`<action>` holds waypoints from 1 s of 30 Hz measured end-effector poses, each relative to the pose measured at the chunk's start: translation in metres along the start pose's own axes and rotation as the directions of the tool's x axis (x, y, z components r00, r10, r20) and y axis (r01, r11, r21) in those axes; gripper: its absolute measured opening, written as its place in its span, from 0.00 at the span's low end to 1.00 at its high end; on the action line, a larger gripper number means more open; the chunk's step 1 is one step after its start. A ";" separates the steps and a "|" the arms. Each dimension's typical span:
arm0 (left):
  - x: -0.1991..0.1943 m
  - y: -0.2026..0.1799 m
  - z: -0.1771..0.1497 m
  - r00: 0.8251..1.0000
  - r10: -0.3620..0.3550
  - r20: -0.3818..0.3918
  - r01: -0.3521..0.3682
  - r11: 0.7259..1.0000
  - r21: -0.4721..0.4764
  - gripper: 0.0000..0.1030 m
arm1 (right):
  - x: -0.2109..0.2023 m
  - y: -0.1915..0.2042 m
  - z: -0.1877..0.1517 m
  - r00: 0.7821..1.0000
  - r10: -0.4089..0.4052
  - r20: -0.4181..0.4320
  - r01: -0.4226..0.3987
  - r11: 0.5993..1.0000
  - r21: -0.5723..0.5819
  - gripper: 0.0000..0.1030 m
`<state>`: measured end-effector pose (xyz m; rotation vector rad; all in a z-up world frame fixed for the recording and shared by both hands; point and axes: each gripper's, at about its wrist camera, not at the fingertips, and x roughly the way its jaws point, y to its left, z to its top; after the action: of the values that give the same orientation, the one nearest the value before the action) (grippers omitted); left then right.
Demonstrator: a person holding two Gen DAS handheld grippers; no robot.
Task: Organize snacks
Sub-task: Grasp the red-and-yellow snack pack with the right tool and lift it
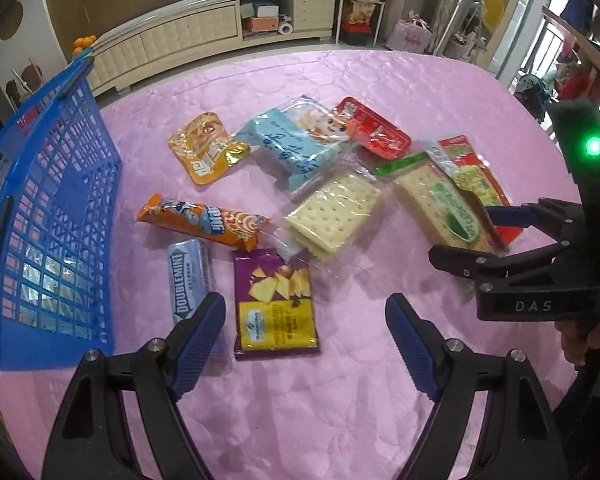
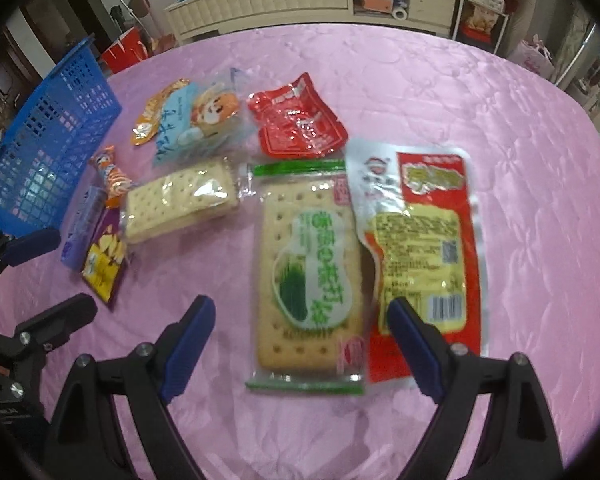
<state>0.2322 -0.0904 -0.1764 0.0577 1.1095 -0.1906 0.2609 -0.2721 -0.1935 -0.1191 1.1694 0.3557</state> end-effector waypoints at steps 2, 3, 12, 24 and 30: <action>0.001 0.005 0.001 1.000 0.004 0.000 -0.004 1.000 -0.009 0.78 | 0.003 0.001 0.003 1.000 -0.018 0.010 0.019 1.000 -0.009 0.88; 0.001 0.007 0.001 1.000 0.007 0.000 -0.007 1.000 -0.012 0.78 | 0.003 0.002 0.004 1.000 -0.025 0.016 0.025 1.000 -0.018 0.86; -0.001 0.017 -0.002 1.000 0.026 -0.010 -0.026 0.999 -0.021 0.78 | -0.003 0.009 0.004 0.992 -0.083 0.095 0.093 0.989 -0.111 0.58; -0.017 0.006 0.016 0.999 0.043 0.021 -0.043 0.999 -0.020 0.78 | -0.023 0.006 0.006 0.989 0.001 0.150 0.012 0.996 -0.090 0.24; -0.026 -0.003 0.015 0.998 0.045 0.044 -0.045 0.999 -0.012 0.78 | -0.034 0.001 0.009 0.980 0.045 0.192 -0.035 0.998 -0.055 0.13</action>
<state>0.2337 -0.0921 -0.1460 0.0686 1.0641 -0.1453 0.2569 -0.2759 -0.1591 -0.1033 0.9717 0.4236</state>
